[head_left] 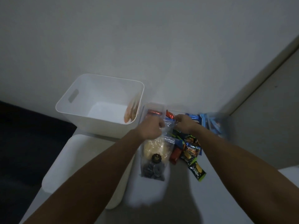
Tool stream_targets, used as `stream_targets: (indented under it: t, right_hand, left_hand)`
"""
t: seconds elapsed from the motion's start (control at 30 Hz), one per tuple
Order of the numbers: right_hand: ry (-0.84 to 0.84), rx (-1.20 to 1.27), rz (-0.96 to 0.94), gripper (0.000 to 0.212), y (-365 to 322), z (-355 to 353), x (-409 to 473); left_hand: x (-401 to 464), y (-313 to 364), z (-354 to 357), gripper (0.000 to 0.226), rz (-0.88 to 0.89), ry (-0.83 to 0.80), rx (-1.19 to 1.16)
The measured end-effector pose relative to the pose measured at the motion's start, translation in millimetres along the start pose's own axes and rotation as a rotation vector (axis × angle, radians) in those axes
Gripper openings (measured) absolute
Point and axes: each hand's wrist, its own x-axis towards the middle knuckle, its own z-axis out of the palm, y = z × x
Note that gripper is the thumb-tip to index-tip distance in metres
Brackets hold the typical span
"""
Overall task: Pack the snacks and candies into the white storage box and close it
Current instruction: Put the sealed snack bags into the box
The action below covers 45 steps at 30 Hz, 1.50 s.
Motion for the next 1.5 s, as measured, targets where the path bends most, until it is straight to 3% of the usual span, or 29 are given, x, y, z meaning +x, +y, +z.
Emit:
stream_targets:
  t: [0.1,0.27,0.4,0.47,0.57,0.63,0.73,0.97,1.13,1.37,1.5]
  right_hand:
    - [-0.062,0.066,-0.051,0.058,4.1,7.2,-0.9]
    - [-0.051,0.081,-0.099,0.062,3.3,14.5,7.1]
    - [-0.114,-0.114,-0.137,0.029,-1.4,16.6,11.9]
    - [-0.192,-0.124,-0.134,0.021,-6.5,16.5,11.1]
    - [-0.298,-0.141,-0.151,0.008,-18.6,9.3,1.5]
    - [-0.377,-0.121,-0.144,0.005,-30.9,0.9,-8.3]
    - [-0.434,-0.065,-0.144,0.017,-54.6,-15.6,-25.0]
    - [-0.323,-0.043,-0.197,0.02,-112.9,-74.1,-71.4]
    - [-0.143,-0.059,-0.258,0.019,-155.2,-110.2,-105.2]
    - [0.062,0.048,-0.333,0.018,-222.0,-118.2,-128.9]
    - [0.159,0.152,-0.314,0.01,-251.4,-104.5,-126.5]
  left_hand:
    - [-4.6,-16.0,22.1,0.051,-0.097,-0.208,0.169]
    - [-7.7,-22.7,29.1,0.041,-0.137,-0.194,0.255]
    - [-9.5,-19.2,19.8,0.02,-0.163,-0.363,0.294]
    - [-11.5,-16.0,13.7,0.02,-0.224,-0.466,0.293]
    - [-18.6,-9.2,0.9,0.024,-0.338,-0.494,0.247]
    - [-26.9,-4.6,-8.8,0.026,-0.379,-0.543,0.191]
    - [-41.6,0.0,-26.0,0.02,-0.399,-0.628,0.092]
    - [-69.7,24.5,-90.4,0.017,-0.367,-0.434,-0.087]
    - [-82.0,37.2,-151.2,0.013,-0.279,-0.282,-0.125]
    - [-89.8,41.8,-222.5,0.013,-0.248,0.0,-0.169]
    - [-80.8,33.9,-238.2,0.015,-0.288,0.157,-0.314]
